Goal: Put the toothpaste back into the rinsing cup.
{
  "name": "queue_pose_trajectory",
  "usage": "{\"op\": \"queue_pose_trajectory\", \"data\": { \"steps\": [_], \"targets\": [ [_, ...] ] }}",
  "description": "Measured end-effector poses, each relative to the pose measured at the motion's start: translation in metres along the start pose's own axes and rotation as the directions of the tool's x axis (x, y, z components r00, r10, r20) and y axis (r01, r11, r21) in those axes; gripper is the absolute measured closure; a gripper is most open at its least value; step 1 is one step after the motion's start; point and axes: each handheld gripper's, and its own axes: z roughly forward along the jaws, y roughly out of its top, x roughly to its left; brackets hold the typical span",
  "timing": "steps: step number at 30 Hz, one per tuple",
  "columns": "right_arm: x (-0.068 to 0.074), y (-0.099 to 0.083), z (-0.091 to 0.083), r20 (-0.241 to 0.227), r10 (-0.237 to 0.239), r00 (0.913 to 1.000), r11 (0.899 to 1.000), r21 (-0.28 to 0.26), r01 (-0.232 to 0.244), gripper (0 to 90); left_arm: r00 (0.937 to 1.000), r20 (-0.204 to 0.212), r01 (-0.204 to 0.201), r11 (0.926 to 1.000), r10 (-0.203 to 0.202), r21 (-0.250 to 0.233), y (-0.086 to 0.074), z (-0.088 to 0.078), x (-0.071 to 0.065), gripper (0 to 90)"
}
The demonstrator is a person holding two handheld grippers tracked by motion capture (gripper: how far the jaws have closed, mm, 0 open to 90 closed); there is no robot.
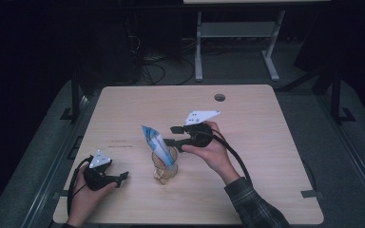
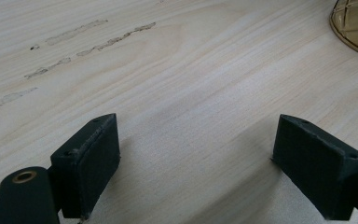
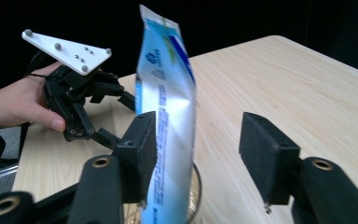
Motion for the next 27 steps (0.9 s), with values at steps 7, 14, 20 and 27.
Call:
{"op": "queue_pose_trajectory", "data": {
  "steps": [7,14,20,27],
  "targets": [
    [-0.010,-0.008,-0.018,0.064,0.003,0.9979,0.999,0.043,-0.006,41.4,1.0000,0.000,-0.001,1.0000,0.001,0.002,0.000,0.000,0.000,13.7],
    [-0.020,-0.020,-0.036,0.121,-0.002,0.9927,0.996,0.089,-0.009,38.3,1.0000,0.000,-0.003,1.0000,0.003,0.002,0.000,0.000,0.000,13.7],
    [-0.027,-0.032,-0.051,0.162,0.011,0.9867,0.995,0.093,-0.026,37.6,1.0000,-0.001,-0.001,1.0000,0.001,0.000,0.000,0.000,0.000,13.7],
    [-0.031,-0.050,-0.066,0.205,0.019,0.9786,0.991,0.128,-0.046,37.1,1.0000,-0.001,-0.003,1.0000,0.003,0.002,0.000,0.000,0.000,13.8]
  ]
}}
